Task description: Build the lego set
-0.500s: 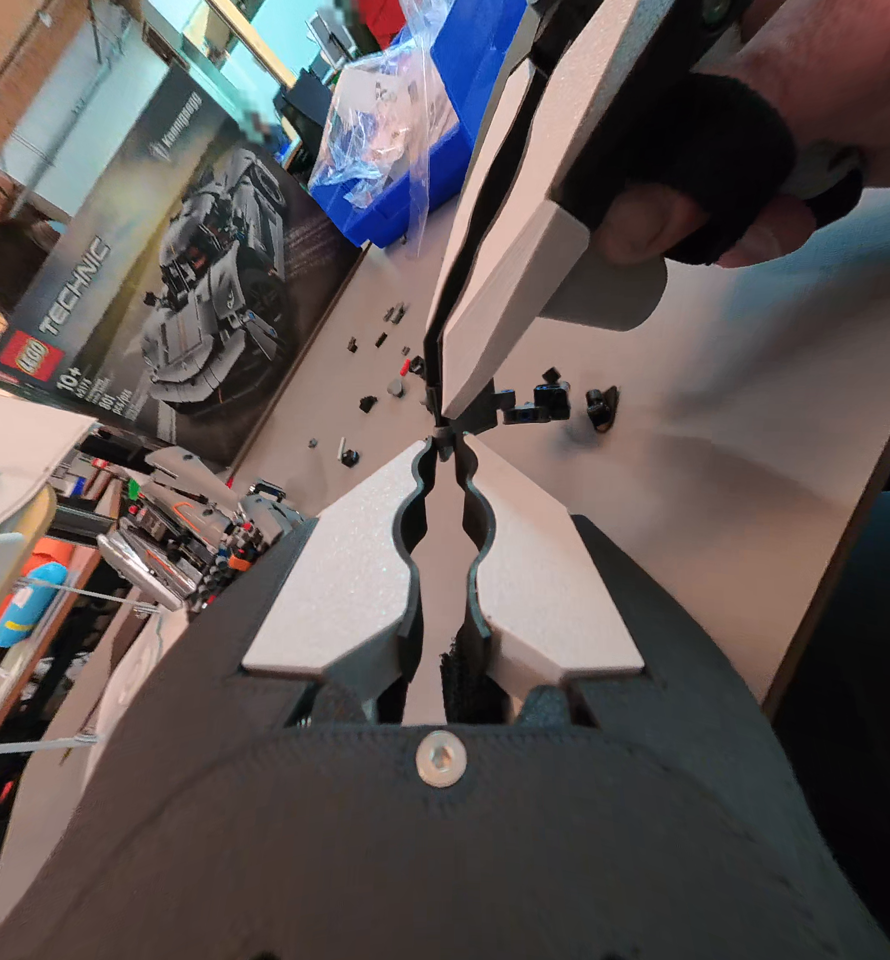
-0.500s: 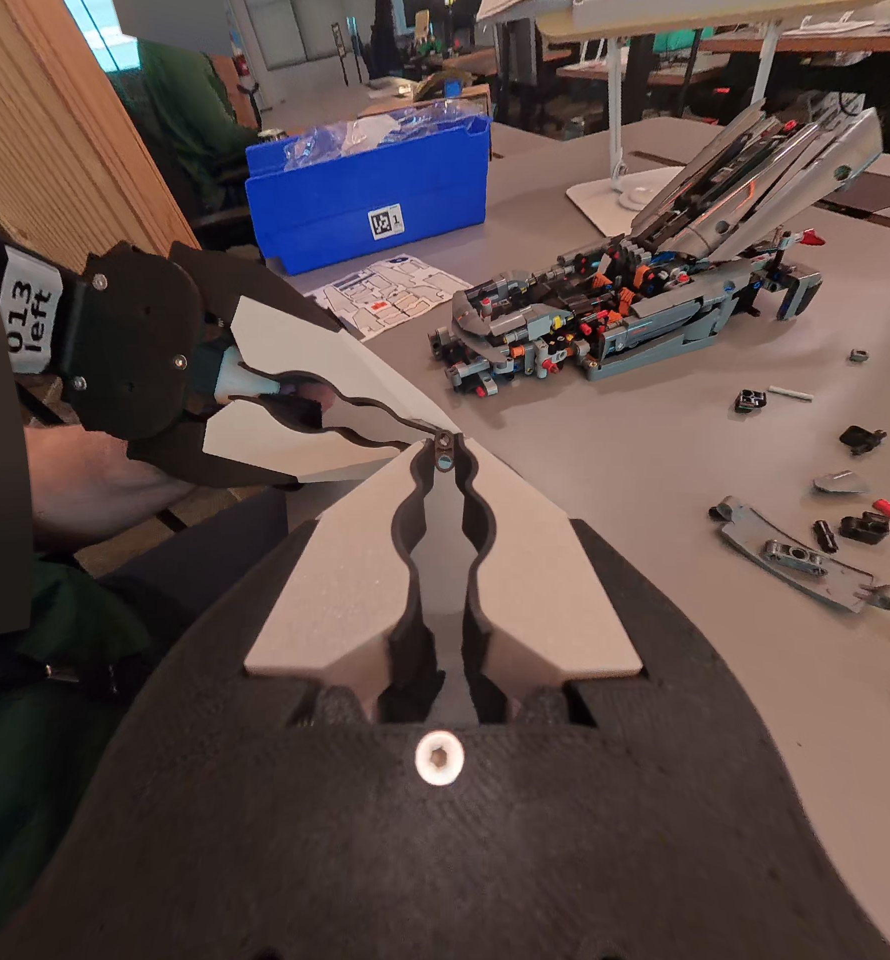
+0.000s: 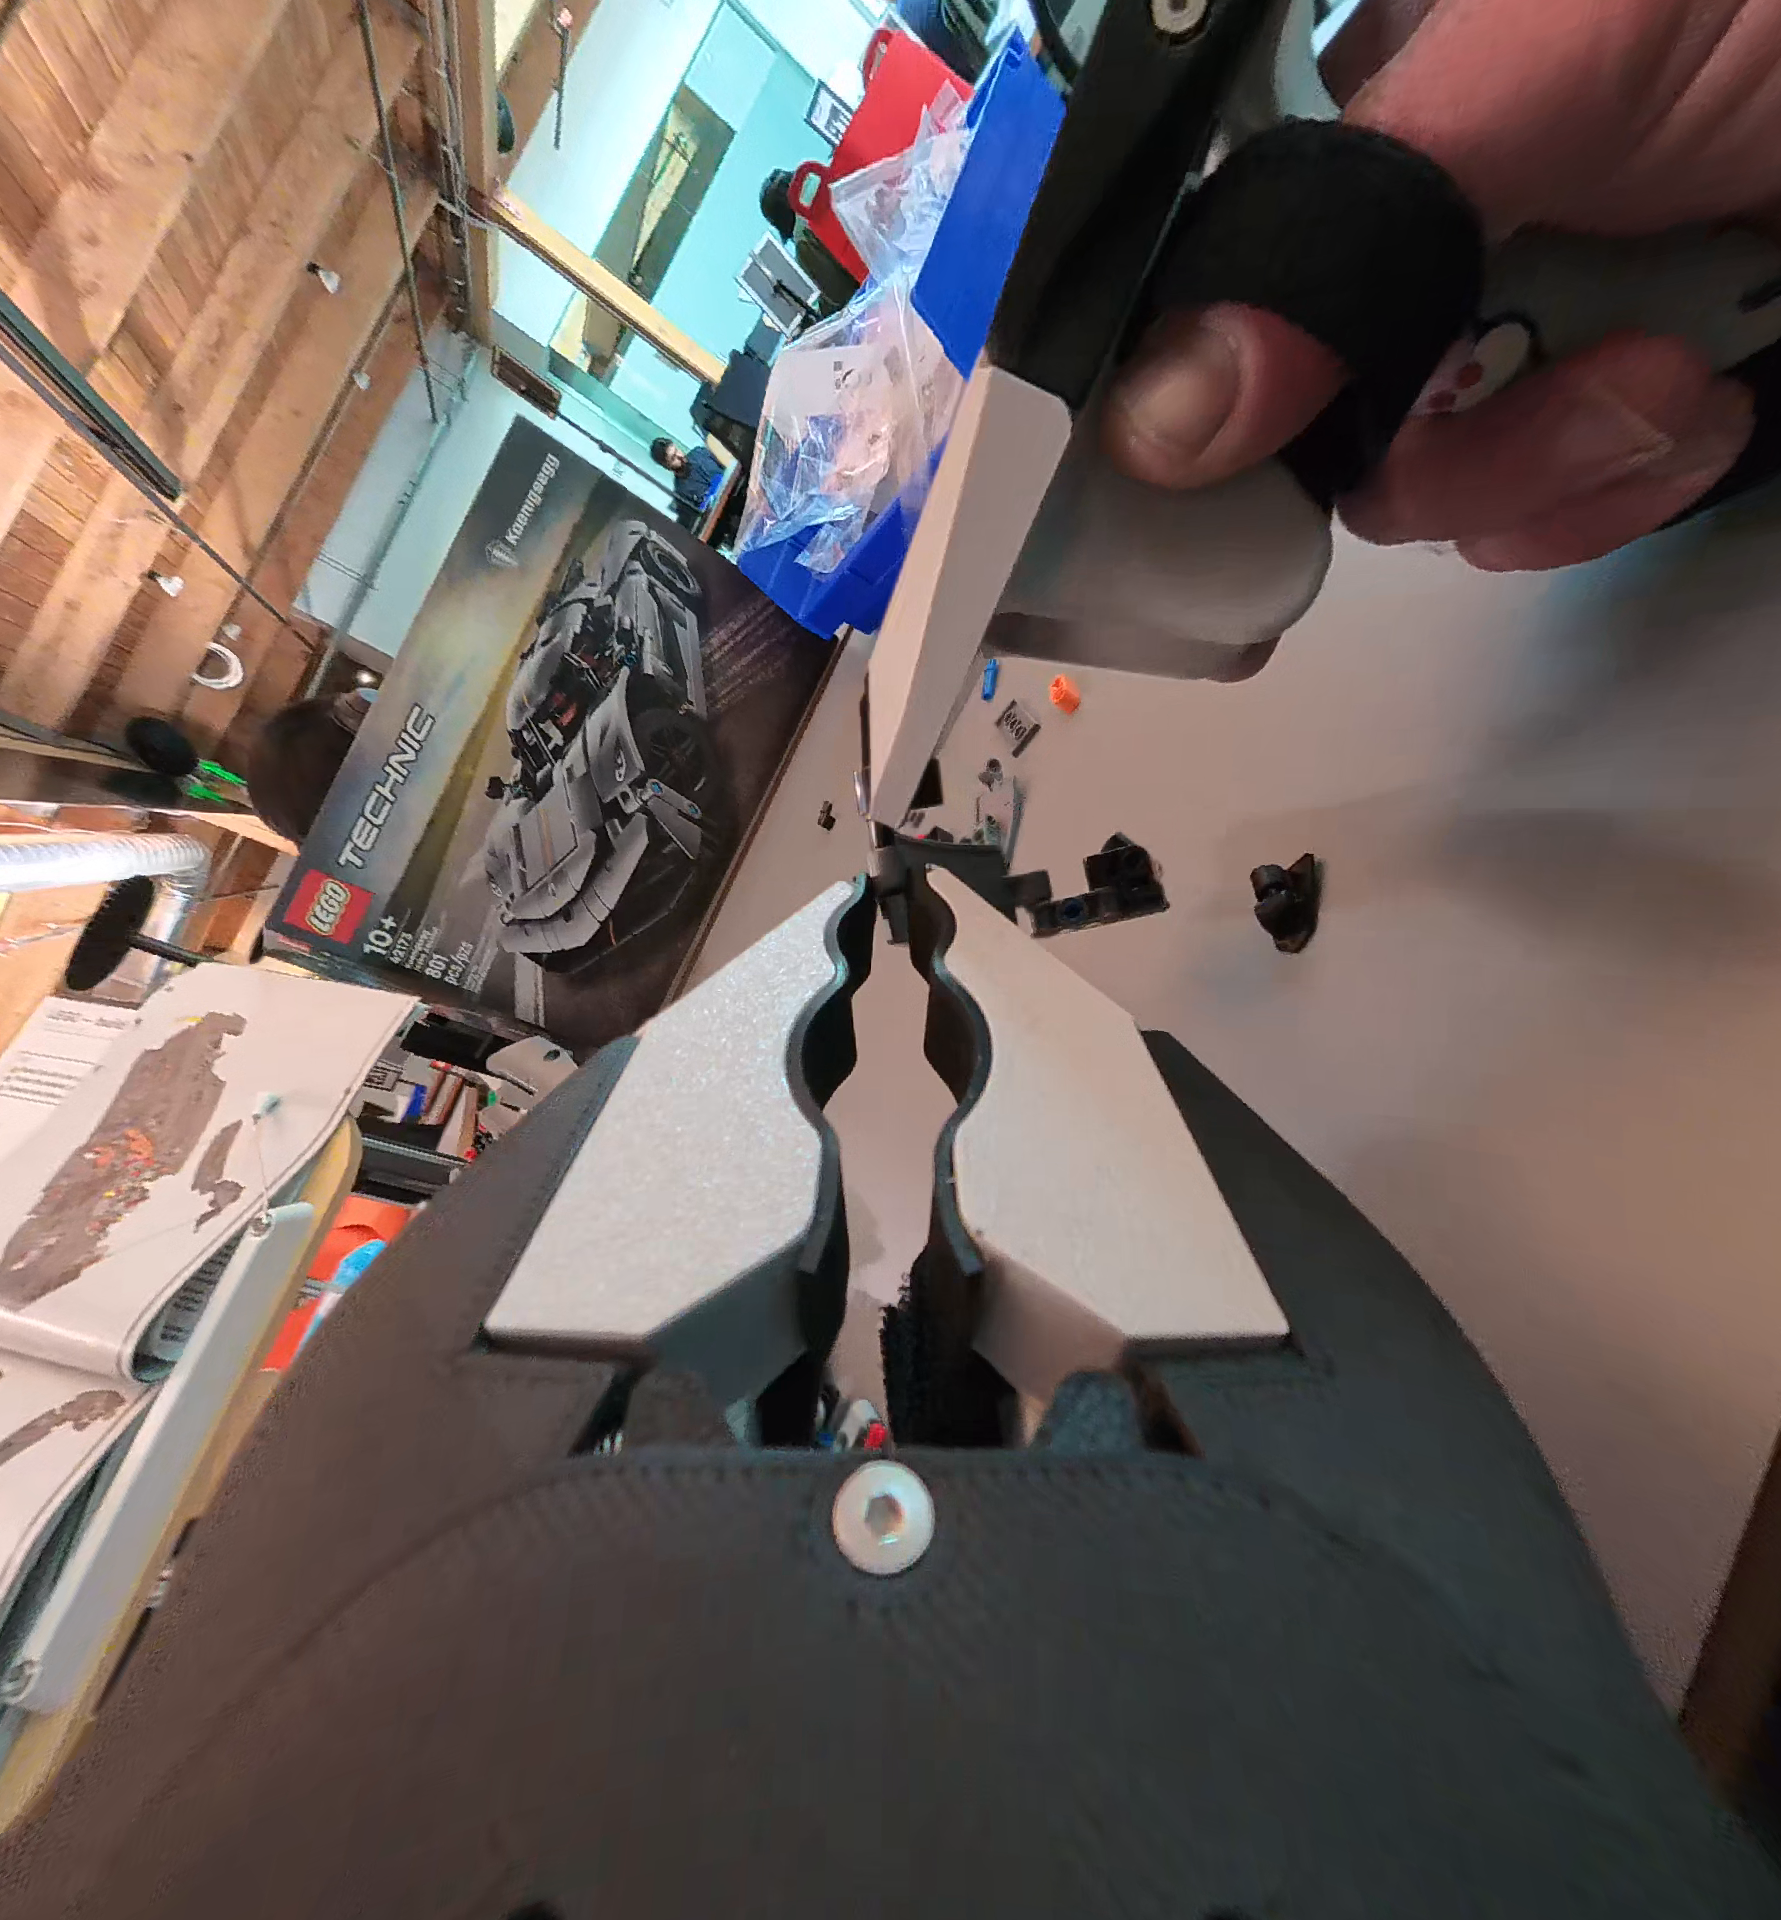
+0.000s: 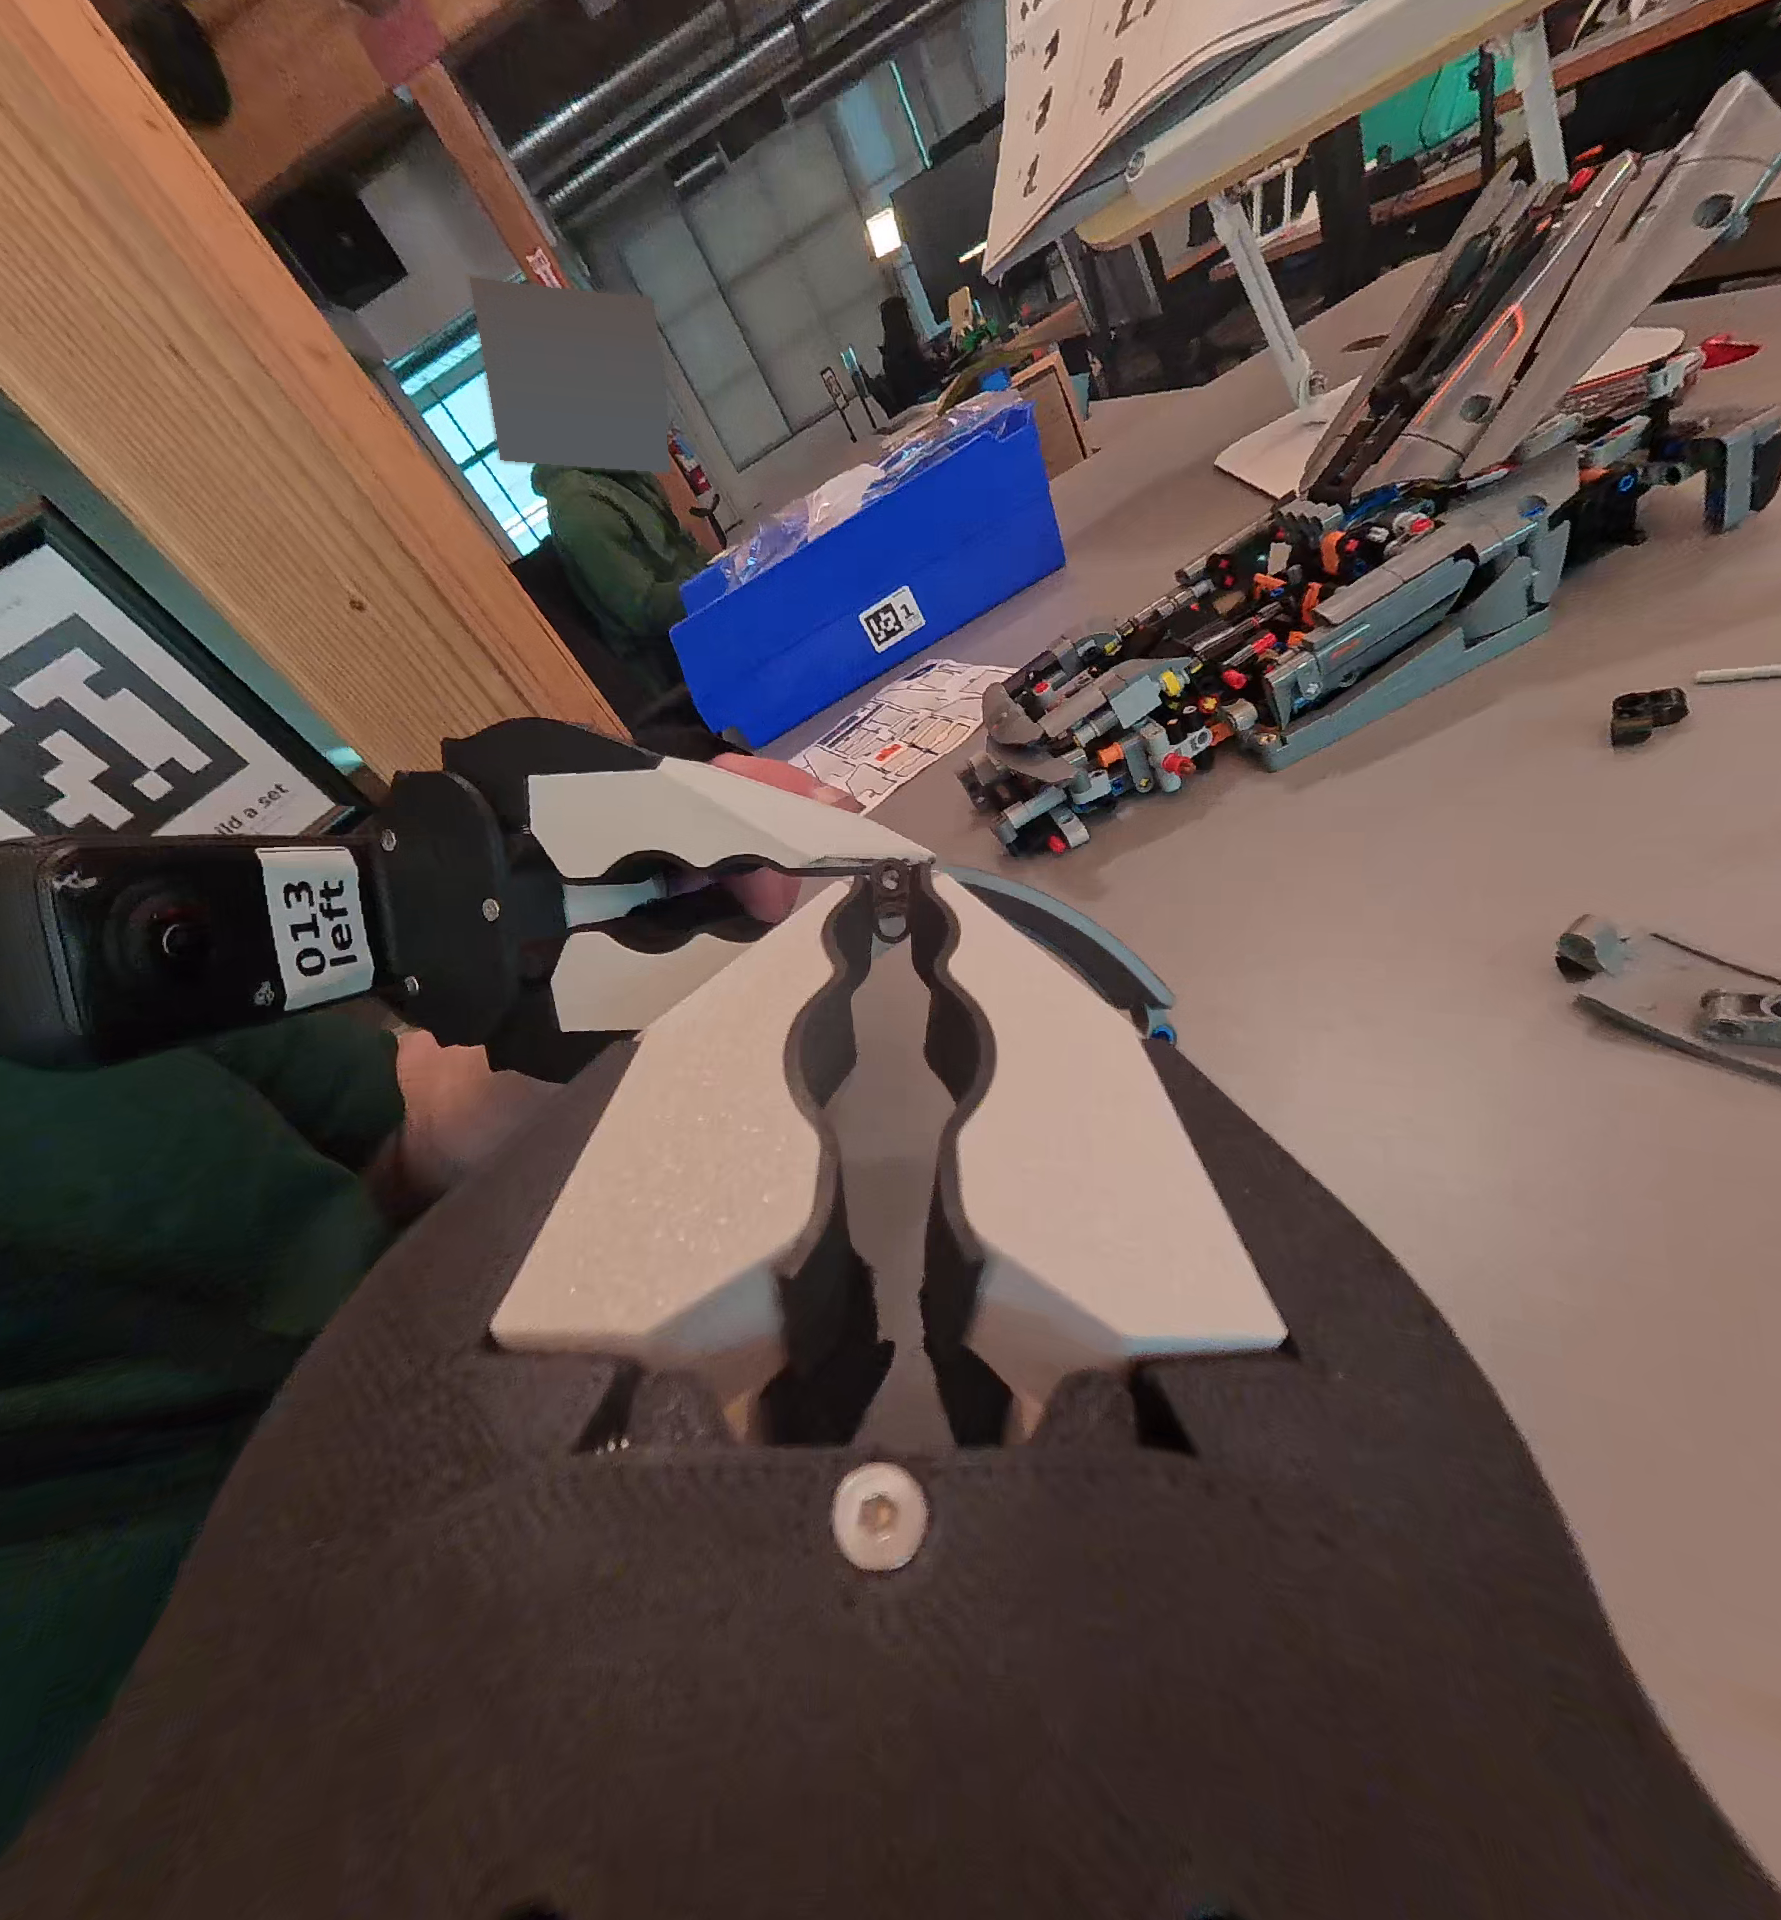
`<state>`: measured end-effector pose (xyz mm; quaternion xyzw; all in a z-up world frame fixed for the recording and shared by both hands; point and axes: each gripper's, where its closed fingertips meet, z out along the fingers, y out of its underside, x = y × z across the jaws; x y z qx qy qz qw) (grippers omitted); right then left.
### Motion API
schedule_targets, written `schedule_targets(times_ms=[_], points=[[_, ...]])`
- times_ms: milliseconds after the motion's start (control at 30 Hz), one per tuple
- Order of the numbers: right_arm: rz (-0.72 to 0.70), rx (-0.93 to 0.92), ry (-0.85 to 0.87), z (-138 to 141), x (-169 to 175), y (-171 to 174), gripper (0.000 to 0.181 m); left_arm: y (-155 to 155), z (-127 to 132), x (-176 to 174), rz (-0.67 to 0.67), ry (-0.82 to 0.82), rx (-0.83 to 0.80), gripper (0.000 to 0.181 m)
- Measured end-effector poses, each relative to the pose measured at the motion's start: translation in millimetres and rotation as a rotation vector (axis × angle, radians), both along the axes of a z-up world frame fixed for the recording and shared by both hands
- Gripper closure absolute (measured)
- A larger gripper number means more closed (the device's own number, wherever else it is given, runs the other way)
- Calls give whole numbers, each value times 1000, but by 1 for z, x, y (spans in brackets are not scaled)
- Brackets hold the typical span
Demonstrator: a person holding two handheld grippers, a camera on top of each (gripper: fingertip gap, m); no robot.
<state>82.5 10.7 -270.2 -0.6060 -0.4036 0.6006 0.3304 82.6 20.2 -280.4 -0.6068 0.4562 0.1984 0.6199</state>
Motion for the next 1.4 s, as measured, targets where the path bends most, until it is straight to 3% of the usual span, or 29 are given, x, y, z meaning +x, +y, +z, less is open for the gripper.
schedule_targets(times_ms=[633,867,900,967,1067,1233,1400], points=[[173,-181,-72,-18,-5,-1,176,1,-13,-1,-82,134,82,179],[186,-207,-46,-13,-9,1,169,4,-8,-7,-72,73,69,178],[190,-189,-34,-9,-8,1,155,6,-8,-10,-66,42,47,178],[142,-86,-22,0,-3,6,152,9,-5,-19,-48,-37,7,178],[-40,228,-103,3,1,20,160,10,2,-21,-57,-136,-34,178],[-163,542,-215,9,-12,11,176,12,3,-16,-35,-73,-35,178],[-174,528,-245,6,-13,12,180,10,3,-15,-21,-34,-21,178]])
